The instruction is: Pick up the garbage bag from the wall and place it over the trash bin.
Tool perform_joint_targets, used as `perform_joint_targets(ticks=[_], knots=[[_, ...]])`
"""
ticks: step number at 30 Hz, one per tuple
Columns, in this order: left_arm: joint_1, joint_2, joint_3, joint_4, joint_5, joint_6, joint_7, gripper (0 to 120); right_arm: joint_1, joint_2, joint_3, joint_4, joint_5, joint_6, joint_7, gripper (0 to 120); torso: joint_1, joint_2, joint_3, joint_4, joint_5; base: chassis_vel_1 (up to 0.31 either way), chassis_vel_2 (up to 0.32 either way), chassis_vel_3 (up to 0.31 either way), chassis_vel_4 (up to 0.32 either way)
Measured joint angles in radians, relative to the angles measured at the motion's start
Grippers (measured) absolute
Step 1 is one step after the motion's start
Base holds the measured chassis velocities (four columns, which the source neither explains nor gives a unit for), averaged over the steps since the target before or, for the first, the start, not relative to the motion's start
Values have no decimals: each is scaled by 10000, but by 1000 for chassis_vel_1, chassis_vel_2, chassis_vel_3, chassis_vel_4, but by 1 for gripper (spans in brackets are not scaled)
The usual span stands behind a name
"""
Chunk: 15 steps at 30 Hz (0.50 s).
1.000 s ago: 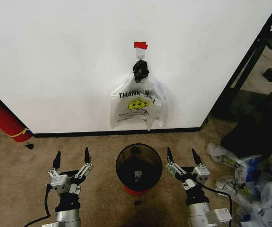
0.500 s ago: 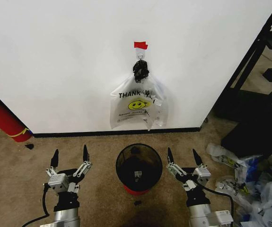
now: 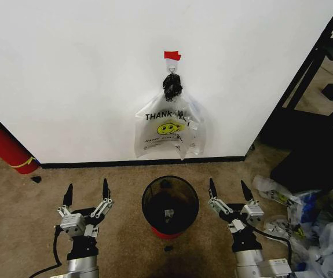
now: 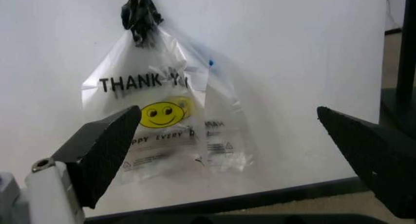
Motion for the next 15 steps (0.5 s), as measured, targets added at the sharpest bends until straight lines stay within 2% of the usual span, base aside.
perform_joint_targets(ticks=[2,5,8,9,10,15], knots=[[10,-1,-6,-1,4,-5,0,100,108,-77,-28,12,258,-121,-16,100,0,0,0,0,0,0,0,0,0],[60,32,-39,-15,6,-22,0,100,664,-404,-164,177,1738,-730,-120,100,0,0,0,1,1,0,0,0,0],[56,171,-36,-9,6,-12,5,100,1849,-879,-50,366,4099,-1767,-160,100,0,0,1,4,1,0,0,0,0],[9,254,19,12,6,24,16,100,2272,-1077,40,401,5105,-2165,-157,100,1,0,1,3,2,0,0,0,0],[-43,378,161,79,63,87,36,100,3058,-1468,195,321,6764,-2830,-156,100,0,0,0,-1,0,0,0,0,0],[203,311,235,118,538,-28,33,100,4481,-2077,-47,-666,8196,-3410,-173,100,1,-1,1,0,2,0,0,0,0]])
